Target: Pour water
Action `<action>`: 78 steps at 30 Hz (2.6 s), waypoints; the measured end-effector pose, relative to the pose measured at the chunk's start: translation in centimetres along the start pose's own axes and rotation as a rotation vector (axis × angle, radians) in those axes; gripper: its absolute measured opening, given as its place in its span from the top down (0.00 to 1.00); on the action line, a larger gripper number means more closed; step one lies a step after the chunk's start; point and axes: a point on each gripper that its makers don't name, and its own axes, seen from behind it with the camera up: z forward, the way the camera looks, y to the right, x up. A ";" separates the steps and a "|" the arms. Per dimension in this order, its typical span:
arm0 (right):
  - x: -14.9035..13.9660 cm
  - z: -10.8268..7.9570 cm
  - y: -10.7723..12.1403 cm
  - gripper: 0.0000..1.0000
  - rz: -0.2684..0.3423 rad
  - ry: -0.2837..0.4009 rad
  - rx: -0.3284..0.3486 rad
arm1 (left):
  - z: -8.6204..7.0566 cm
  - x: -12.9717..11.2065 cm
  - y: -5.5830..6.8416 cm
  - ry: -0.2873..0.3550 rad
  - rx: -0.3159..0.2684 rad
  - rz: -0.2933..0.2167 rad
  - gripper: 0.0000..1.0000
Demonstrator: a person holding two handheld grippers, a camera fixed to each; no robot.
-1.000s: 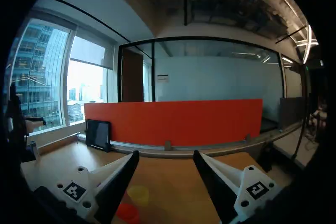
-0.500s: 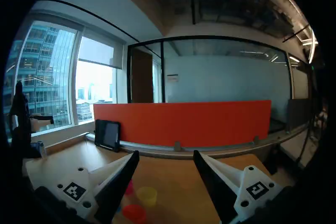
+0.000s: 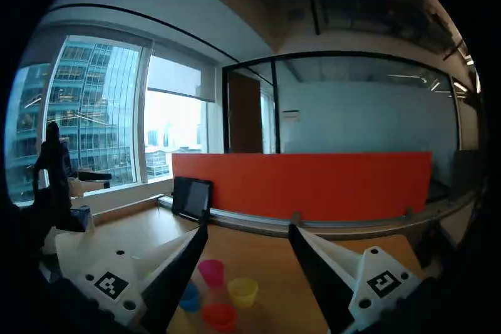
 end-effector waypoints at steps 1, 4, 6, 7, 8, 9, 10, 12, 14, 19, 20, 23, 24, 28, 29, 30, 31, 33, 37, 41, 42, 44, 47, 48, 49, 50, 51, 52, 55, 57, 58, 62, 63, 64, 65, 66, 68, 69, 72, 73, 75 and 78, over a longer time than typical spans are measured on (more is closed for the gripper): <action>-0.1 0.1 -0.1 0.01 0.000 -0.004 0.005 | 0.1 -0.1 0.2 -0.003 -0.010 0.001 0.03; -0.2 0.3 -0.4 0.01 0.002 -0.011 0.020 | 0.2 -0.4 0.8 -0.011 -0.036 0.002 0.03; -0.2 0.4 -0.5 0.01 0.005 -0.014 0.029 | 0.3 -0.7 1.1 -0.015 -0.052 0.003 0.03; -0.3 0.5 -0.6 0.01 0.007 -0.015 0.035 | 0.3 -0.9 1.3 -0.018 -0.060 0.006 0.03; -0.3 0.5 -0.7 0.01 0.010 -0.016 0.039 | 0.4 -1.0 1.5 -0.020 -0.068 0.008 0.03; -0.4 0.5 -0.8 0.01 0.011 -0.019 0.042 | 0.4 -1.2 1.6 -0.023 -0.073 0.011 0.03; -0.5 0.5 -0.8 0.01 0.012 -0.022 0.046 | 0.5 -1.4 1.8 -0.027 -0.079 0.015 0.03; -0.7 0.5 -0.8 0.01 0.012 -0.027 0.051 | 0.7 -1.8 2.0 -0.035 -0.088 0.020 0.03; -0.8 0.6 -0.8 0.01 0.010 -0.032 0.054 | 0.9 -2.2 2.2 -0.045 -0.099 0.025 0.03; -1.1 0.5 -1.0 0.01 -0.005 -0.046 0.071 | 1.1 -3.2 2.7 -0.065 -0.125 0.029 0.03; -1.3 0.5 -1.1 0.01 -0.008 -0.050 0.077 | 1.1 -3.4 2.8 -0.068 -0.131 0.029 0.03; -2.0 0.5 -1.6 0.01 -0.027 -0.072 0.100 | 1.1 -4.1 3.1 -0.083 -0.152 0.034 0.03; -2.2 0.4 -1.8 0.01 -0.034 -0.078 0.107 | 1.1 -4.3 3.2 -0.088 -0.158 0.034 0.03; -2.9 0.3 -2.5 0.01 -0.056 -0.102 0.134 | 1.1 -5.5 3.6 -0.114 -0.180 0.037 0.03; -3.1 0.3 -2.7 0.01 -0.060 -0.107 0.140 | 1.1 -5.8 3.7 -0.120 -0.185 0.038 0.03; -3.4 0.3 -2.9 0.01 -0.064 -0.113 0.148 | 1.1 -6.1 3.8 -0.126 -0.190 0.039 0.03; -3.7 0.2 -3.1 0.01 -0.068 -0.122 0.157 | 1.1 -6.4 3.9 -0.134 -0.196 0.040 0.03; -4.2 0.2 -3.4 0.01 -0.077 -0.137 0.170 | 1.1 -7.1 4.1 -0.147 -0.205 0.041 0.03; -5.4 0.1 -4.0 0.01 -0.108 -0.165 0.193 | 1.3 -8.7 4.5 -0.178 -0.224 0.040 0.03; -6.2 0.0 -4.7 0.00 -0.138 -0.184 0.214 | 1.4 -10.4 4.9 -0.211 -0.239 0.041 0.03; -6.5 0.0 -4.9 0.00 -0.141 -0.188 0.220 | 1.4 -10.8 5.0 -0.219 -0.242 0.040 0.03; -6.9 -0.1 -5.3 0.00 -0.147 -0.199 0.232 | 1.4 -11.6 5.2 -0.236 -0.248 0.039 0.03; -7.5 -0.1 -5.6 0.00 -0.151 -0.211 0.243 | 1.5 -12.6 5.4 -0.255 -0.256 0.041 0.03; -7.6 -0.1 -5.7 0.00 -0.152 -0.214 0.245 | 1.6 -12.8 5.4 -0.260 -0.258 0.042 0.03; -7.7 0.0 -5.7 0.00 -0.152 -0.217 0.246 | 1.6 -13.1 5.4 -0.265 -0.259 0.043 0.03; -7.8 0.0 -5.7 0.00 -0.153 -0.220 0.248 | 1.6 -13.4 5.4 -0.271 -0.261 0.045 0.03; -7.9 0.0 -5.8 0.00 -0.152 -0.222 0.250 | 1.7 -13.7 5.5 -0.276 -0.263 0.047 0.03; -8.0 0.0 -5.9 0.00 -0.151 -0.225 0.253 | 1.7 -13.9 5.5 -0.282 -0.265 0.048 0.03; -8.4 0.1 -6.1 0.00 -0.149 -0.236 0.260 | 1.8 -14.8 5.7 -0.299 -0.272 0.053 0.03; -8.8 0.1 -6.2 0.00 -0.150 -0.246 0.265 | 1.8 -15.4 5.8 -0.312 -0.276 0.055 0.03; -9.0 0.1 -6.2 0.00 -0.151 -0.251 0.267 | 1.8 -15.6 5.8 -0.318 -0.279 0.056 0.03; -9.9 0.1 -6.4 0.00 -0.158 -0.274 0.275 | 1.9 -16.8 6.2 -0.346 -0.293 0.058 0.03; -10.1 0.1 -6.4 0.00 -0.159 -0.278 0.276 | 1.9 -17.2 6.3 -0.353 -0.297 0.059 0.03; -10.3 0.1 -6.5 0.00 -0.161 -0.281 0.277 | 1.9 -17.5 6.4 -0.360 -0.301 0.060 0.03; -10.4 0.1 -6.5 0.00 -0.162 -0.285 0.279 | 1.9 -17.8 6.5 -0.368 -0.306 0.061 0.03; -10.6 0.1 -6.6 0.00 -0.163 -0.287 0.280 | 1.9 -18.2 6.6 -0.376 -0.309 0.064 0.03; -10.9 0.1 -6.6 0.00 -0.164 -0.290 0.281 | 1.8 -19.0 6.8 -0.393 -0.316 0.071 0.03; -11.0 0.1 -6.6 0.00 -0.164 -0.293 0.282 | 1.8 -19.4 6.9 -0.402 -0.318 0.077 0.03; -11.4 0.1 -6.7 0.00 -0.162 -0.300 0.287 | 1.8 -20.7 7.1 -0.427 -0.323 0.097 0.03; -11.5 0.1 -6.8 0.00 -0.162 -0.301 0.288 | 1.8 -21.1 7.2 -0.434 -0.325 0.103 0.03; -11.7 0.1 -6.9 0.00 -0.161 -0.303 0.291 | 1.7 -21.9 7.4 -0.450 -0.330 0.114 0.03; -12.0 0.2 -6.9 0.00 -0.161 -0.307 0.293 | 1.8 -22.8 7.9 -0.470 -0.342 0.120 0.03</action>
